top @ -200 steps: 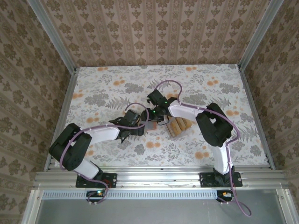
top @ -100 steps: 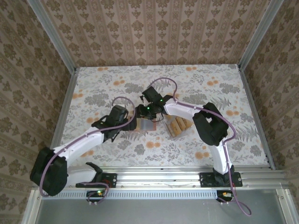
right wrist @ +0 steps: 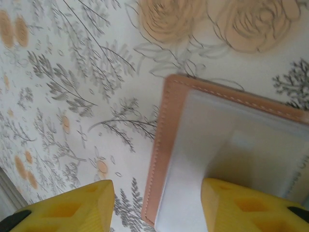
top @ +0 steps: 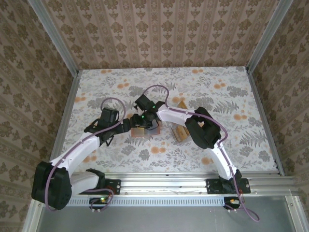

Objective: Put the credit cards into the card holder
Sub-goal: Flip over the card slot in the card holder.

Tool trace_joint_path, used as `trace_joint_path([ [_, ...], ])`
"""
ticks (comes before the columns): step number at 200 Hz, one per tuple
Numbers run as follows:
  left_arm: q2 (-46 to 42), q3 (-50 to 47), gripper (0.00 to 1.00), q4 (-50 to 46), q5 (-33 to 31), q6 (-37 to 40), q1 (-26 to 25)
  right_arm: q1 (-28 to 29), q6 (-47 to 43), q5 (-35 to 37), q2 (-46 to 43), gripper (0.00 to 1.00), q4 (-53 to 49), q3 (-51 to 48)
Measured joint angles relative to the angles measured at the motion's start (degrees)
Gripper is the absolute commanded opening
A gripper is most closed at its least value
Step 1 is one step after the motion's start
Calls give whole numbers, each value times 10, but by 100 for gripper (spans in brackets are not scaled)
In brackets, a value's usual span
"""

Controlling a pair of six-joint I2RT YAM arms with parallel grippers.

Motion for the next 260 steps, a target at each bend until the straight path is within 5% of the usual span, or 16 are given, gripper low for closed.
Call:
trace_joint_path([
  [64, 10, 1, 100, 0, 25, 0, 2, -12, -7, 2, -25, 51, -41, -4],
  [109, 68, 26, 100, -3, 44, 6, 2, -66, -52, 34, -178, 51, -88, -50],
  [146, 96, 49, 100, -5, 49, 14, 0, -111, -129, 127, -285, 47, -164, -90],
  [186, 117, 64, 100, -10, 47, 17, -12, -117, -191, 216, -292, 43, -228, -139],
  [260, 161, 93, 100, -12, 41, 16, -47, -70, -195, 229, -294, 39, -218, -204],
])
